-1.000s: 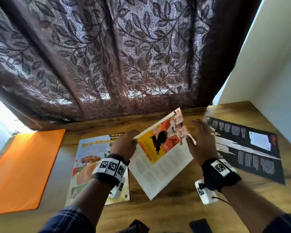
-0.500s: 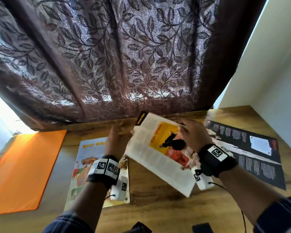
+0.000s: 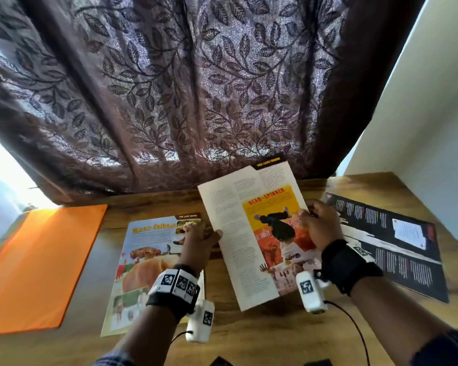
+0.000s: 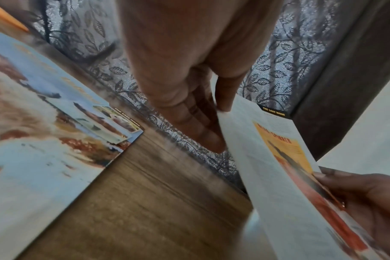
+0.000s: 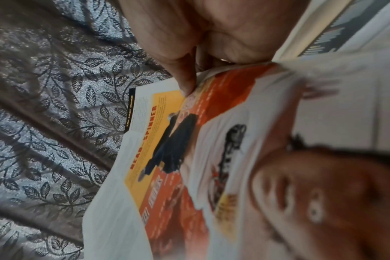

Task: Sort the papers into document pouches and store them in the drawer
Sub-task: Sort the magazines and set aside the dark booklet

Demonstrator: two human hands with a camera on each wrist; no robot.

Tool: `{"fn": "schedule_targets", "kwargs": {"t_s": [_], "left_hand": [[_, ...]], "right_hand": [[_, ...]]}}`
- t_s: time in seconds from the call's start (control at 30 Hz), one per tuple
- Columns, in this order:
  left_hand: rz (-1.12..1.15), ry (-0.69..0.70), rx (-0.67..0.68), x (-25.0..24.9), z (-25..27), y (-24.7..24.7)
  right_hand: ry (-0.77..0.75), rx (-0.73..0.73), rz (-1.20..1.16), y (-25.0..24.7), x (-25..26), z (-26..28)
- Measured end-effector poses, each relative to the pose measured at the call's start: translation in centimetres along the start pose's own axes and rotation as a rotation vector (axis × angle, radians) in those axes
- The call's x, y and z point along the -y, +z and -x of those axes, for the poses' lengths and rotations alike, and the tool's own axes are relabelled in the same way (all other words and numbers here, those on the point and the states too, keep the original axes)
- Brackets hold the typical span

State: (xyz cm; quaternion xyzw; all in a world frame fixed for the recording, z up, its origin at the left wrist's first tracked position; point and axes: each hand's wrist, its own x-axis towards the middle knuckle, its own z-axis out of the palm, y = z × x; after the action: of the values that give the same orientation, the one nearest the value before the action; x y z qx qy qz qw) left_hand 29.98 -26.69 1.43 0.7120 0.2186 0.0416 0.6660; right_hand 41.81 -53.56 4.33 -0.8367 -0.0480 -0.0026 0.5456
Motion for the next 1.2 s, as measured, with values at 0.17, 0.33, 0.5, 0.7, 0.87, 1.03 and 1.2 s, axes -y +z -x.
{"fn": "schedule_targets", "kwargs": {"t_s": [0.17, 0.33, 0.5, 0.7, 0.87, 1.03, 1.2], "left_hand": [[-0.065, -0.017, -0.017, 0.6, 1.9, -1.4], [-0.175, -0.072, -0.101, 2.7, 2.9, -6.3], [-0.311, -0.103, -0.175, 4.8, 3.4, -12.8], [-0.409, -0.120, -0.228, 8.3, 1.7, -20.0], [-0.716, -0.128, -0.173, 6.7, 1.0, -22.3], [-0.839, -0.119, -0.179, 8.6, -0.7, -24.0], [-0.872, -0.083, -0.130, 9.6, -0.8, -25.0]], "right_hand": [[0.141, 0.008, -0.058, 2.3, -1.0, 2.5], [0.204, 0.144, -0.061, 6.8, -0.5, 5.6], [0.257, 0.251, 0.002, 12.7, 1.0, 7.6], [0.267, 0.307, 0.093, 19.9, 2.5, 8.1], [0.279, 0.281, 0.195, 24.6, 2.3, 8.5], [0.257, 0.232, 0.343, 26.5, 1.3, 8.2], [0.288, 0.211, 0.302, 27.2, 3.1, 8.7]]}}
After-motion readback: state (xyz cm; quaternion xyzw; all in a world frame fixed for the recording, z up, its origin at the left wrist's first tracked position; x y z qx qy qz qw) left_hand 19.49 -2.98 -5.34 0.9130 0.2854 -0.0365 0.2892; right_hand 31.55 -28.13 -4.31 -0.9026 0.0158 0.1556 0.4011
